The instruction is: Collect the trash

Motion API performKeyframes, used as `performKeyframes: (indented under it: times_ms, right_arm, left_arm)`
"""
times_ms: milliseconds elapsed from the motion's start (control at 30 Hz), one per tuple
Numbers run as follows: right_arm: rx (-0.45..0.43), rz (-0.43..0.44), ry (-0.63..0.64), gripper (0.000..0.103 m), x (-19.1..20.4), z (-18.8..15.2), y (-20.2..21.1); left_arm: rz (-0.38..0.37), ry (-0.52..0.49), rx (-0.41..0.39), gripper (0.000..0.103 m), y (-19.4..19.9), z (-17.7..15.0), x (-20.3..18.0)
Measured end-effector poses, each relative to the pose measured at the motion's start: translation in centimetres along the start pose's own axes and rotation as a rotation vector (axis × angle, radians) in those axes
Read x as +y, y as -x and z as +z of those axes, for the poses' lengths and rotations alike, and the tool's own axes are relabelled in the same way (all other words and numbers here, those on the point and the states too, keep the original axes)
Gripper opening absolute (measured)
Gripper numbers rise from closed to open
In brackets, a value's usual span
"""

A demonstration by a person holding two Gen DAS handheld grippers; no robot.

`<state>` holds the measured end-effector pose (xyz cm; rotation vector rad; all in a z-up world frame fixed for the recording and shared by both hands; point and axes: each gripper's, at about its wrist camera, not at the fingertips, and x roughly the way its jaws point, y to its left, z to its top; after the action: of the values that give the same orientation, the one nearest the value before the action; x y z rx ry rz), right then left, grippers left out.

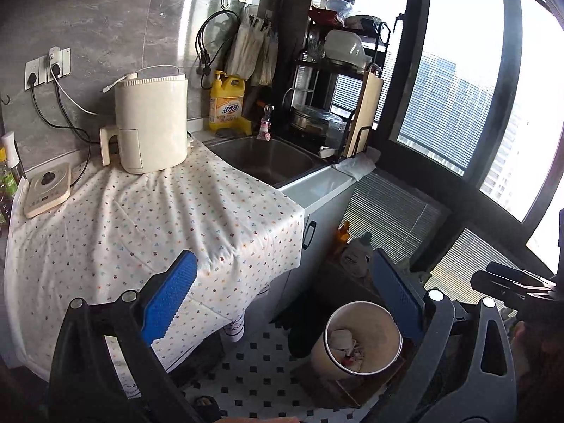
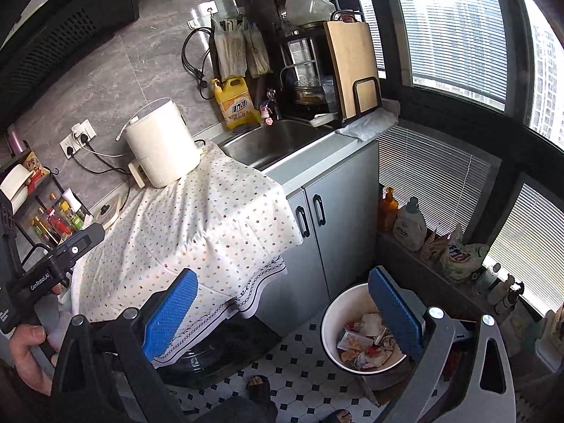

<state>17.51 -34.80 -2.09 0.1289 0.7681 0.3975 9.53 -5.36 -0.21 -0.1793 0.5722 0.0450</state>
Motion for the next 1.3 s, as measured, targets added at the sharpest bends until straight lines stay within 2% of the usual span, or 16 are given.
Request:
performKeyframes:
  times_ms: [667,1300]
  right_arm:
    - [-0.012,0.074,0.026,0.095,1.5,-0.4,-0.8]
    - [-0.042,0.061,0.044,0.095,1.1,0.2,-0.4]
  left_arm:
    - [0.066,0.014,-0.023,0.097,2.6,-0.3,0.8]
    - [0.075,0.018,-0.014,0.097,1.9,-0.2,0.1]
